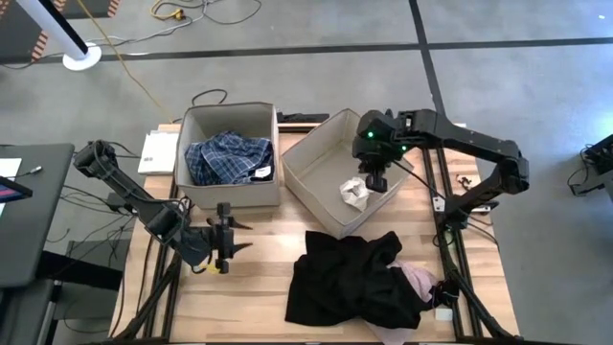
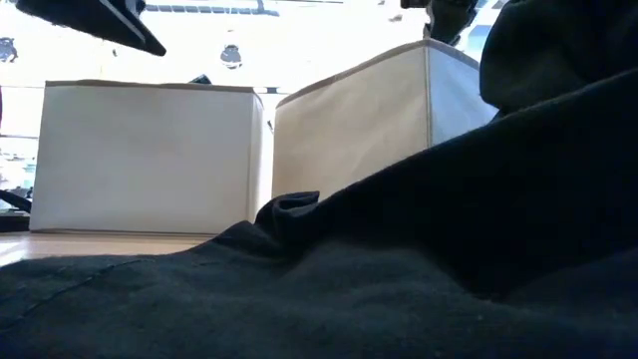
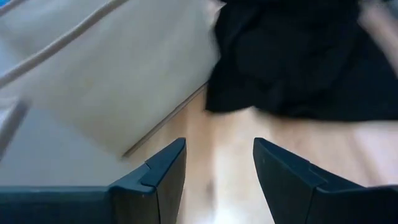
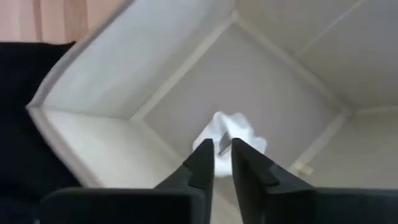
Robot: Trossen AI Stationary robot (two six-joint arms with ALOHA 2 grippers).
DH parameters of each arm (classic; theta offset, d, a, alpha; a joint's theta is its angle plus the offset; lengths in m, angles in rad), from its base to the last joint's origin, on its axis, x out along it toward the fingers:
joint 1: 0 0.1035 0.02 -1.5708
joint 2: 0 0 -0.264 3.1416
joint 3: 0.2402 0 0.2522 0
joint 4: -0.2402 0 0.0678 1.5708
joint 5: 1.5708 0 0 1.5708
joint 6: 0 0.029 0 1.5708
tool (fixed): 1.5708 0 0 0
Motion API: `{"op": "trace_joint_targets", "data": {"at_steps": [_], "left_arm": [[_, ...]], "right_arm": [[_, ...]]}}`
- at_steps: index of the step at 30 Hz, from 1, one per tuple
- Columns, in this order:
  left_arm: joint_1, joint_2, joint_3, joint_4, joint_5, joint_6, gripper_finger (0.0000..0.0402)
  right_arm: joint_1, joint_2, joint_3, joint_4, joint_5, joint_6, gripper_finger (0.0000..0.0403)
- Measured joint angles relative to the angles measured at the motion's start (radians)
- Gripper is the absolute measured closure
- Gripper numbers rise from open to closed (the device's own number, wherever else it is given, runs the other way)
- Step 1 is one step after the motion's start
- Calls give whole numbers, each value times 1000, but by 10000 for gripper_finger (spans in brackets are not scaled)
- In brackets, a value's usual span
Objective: Sort clothes
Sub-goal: Put the black shirt into the left laundry organizer
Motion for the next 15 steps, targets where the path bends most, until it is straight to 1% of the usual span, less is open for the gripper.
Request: {"op": "trace_joint_targets", "data": {"at_steps": [4, 8, 11, 15], "left_arm": [[0, 0, 0, 106, 89, 93, 219], [0, 2, 0, 178, 160, 141, 219], [0, 30, 1, 225, 176, 172, 219], [4, 100, 1, 293, 194, 218, 219]], "right_arm": [[58, -30, 0, -25, -6, 57, 288], [144, -72, 0, -24, -8, 143, 245], [226, -104, 0, -24, -9, 215, 211], [351, -130, 0, -25, -9, 333, 173]]}}
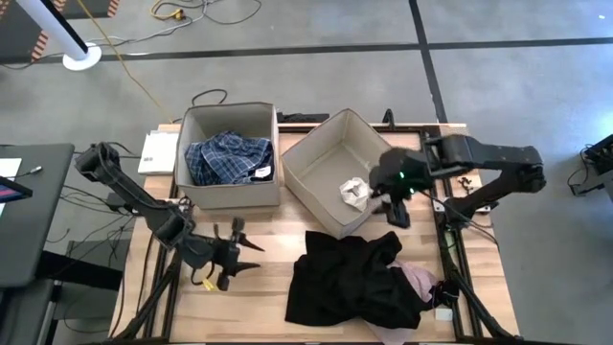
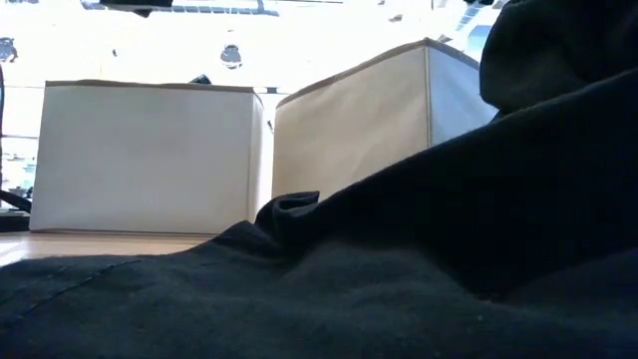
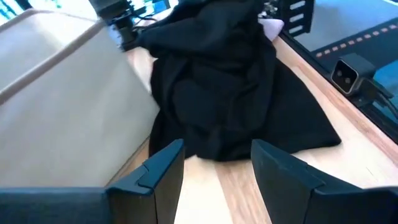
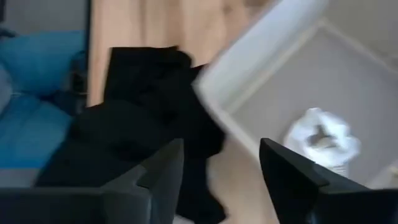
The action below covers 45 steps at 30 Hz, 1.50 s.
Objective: Sort clothes
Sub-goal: Put the black shirt into the left laundry organizer
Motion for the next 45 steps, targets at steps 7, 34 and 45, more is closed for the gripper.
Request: {"op": "trace_joint_targets", "data": {"at_steps": [7, 34, 45], "left_arm": [[33, 153, 0, 196, 29, 100, 219], [232, 425, 0, 615, 308, 144, 219], [231, 425, 0, 626, 339, 88, 219]], "right_arm": [[231, 10, 0, 0, 1, 202, 154], [679, 447, 0, 161, 161, 593, 154], [647, 629, 0, 105, 293, 580, 154]]}}
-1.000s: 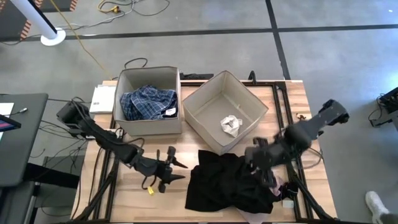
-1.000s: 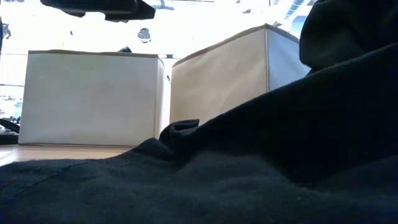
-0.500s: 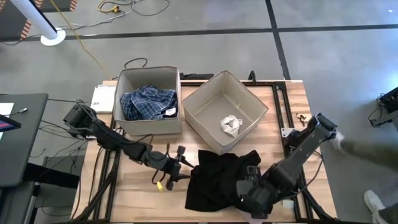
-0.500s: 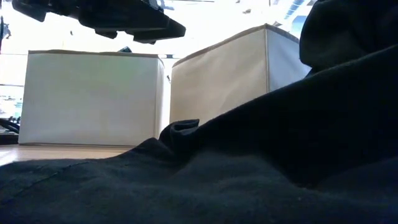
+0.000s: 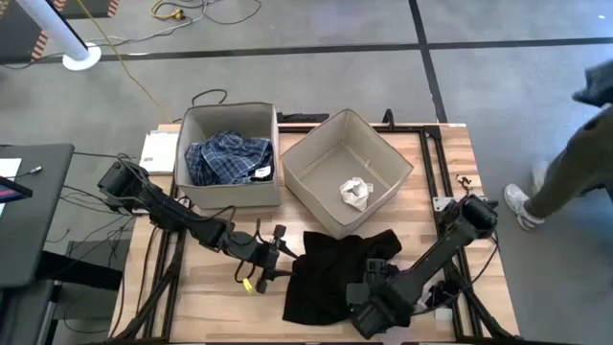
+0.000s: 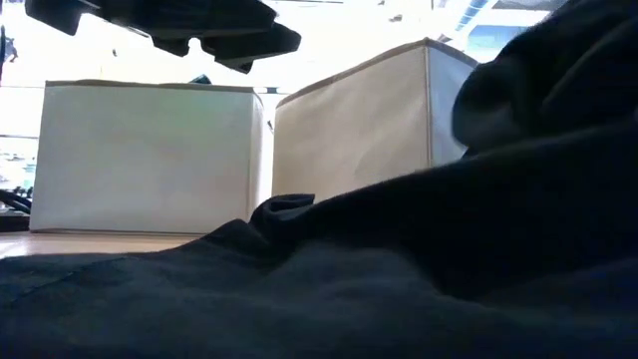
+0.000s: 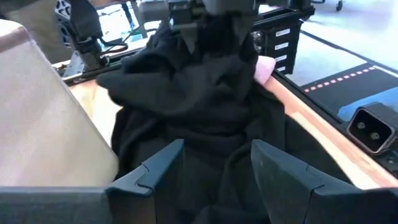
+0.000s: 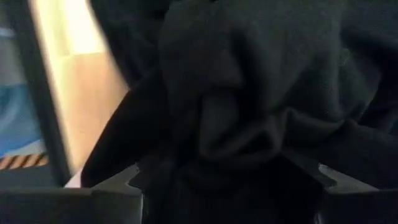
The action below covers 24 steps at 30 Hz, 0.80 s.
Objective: Sort clothes
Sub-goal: Put the black shirt into the left laundry organizer
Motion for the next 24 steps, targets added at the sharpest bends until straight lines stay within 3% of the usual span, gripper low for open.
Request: {"op": "trace_joint_targets", "data": {"at_steps": [4, 7, 10, 15, 24], "left_arm": [[-3, 0, 0, -2, 3, -21, 219], [-5, 0, 0, -11, 9, -34, 219], [-6, 0, 0, -25, 24, -50, 219], [-15, 0, 0, -36, 36, -52, 219], [-29, 0, 0, 35, 35, 33, 219]], "right_arm": [[-14, 55, 2, -2, 38, -17, 158], [-23, 87, 3, 0, 44, -19, 184], [-23, 89, 2, 10, 51, -19, 240], [-13, 65, 0, 64, 97, -45, 375], [-9, -8, 117, 107, 325, -137, 391]]}}
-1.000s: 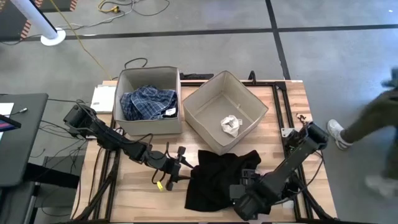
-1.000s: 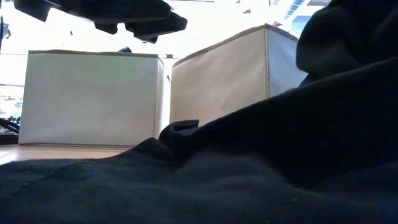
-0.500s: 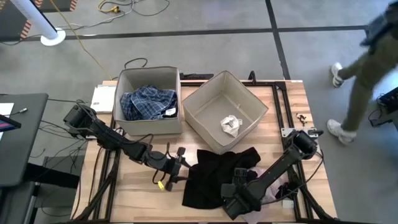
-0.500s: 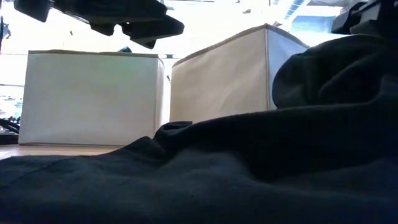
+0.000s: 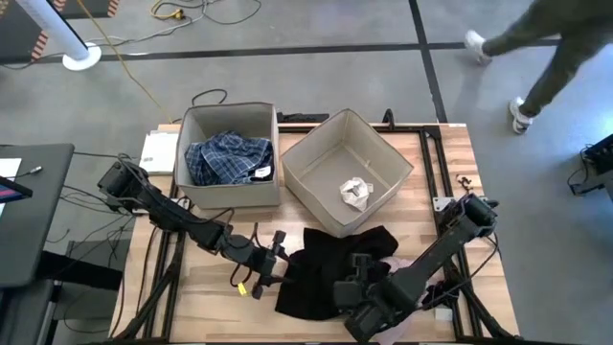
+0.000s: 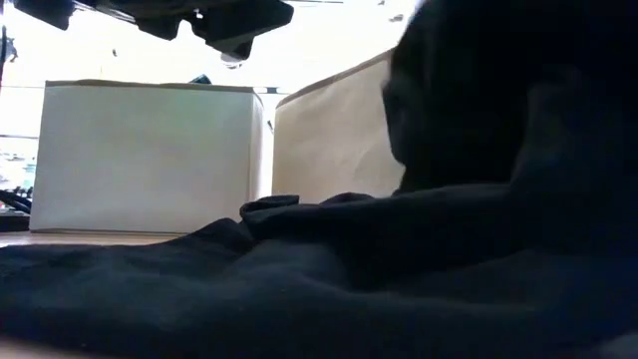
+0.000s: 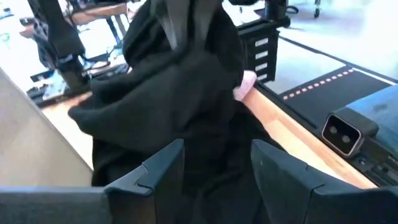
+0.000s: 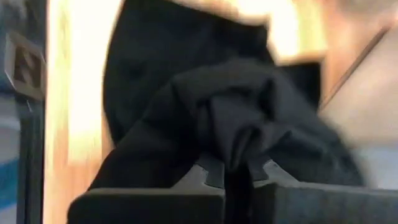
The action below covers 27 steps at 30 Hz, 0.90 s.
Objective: Sort clothes
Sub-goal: Put the black shirt into the left laundry organizer
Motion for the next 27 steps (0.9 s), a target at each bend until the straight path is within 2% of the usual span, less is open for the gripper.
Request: {"op": "trace_joint_targets", "data": {"at_steps": [6, 13, 16, 21, 27], "left_arm": [[0, -2, 0, 43, -13, 37, 219], [0, -47, 0, 117, -52, 79, 209], [0, -70, 0, 199, -8, 63, 183], [0, -92, 0, 327, 84, -2, 119], [25, -95, 8, 362, 189, -93, 60]], "right_arm": [[2, -16, 178, 8, 170, -187, 393], [-26, -18, 331, 87, 271, -473, 394], [-50, -19, 365, 101, 302, -553, 394], [-100, -19, 392, 128, 305, -661, 395], [-149, -19, 393, 236, 296, -823, 395]]}}
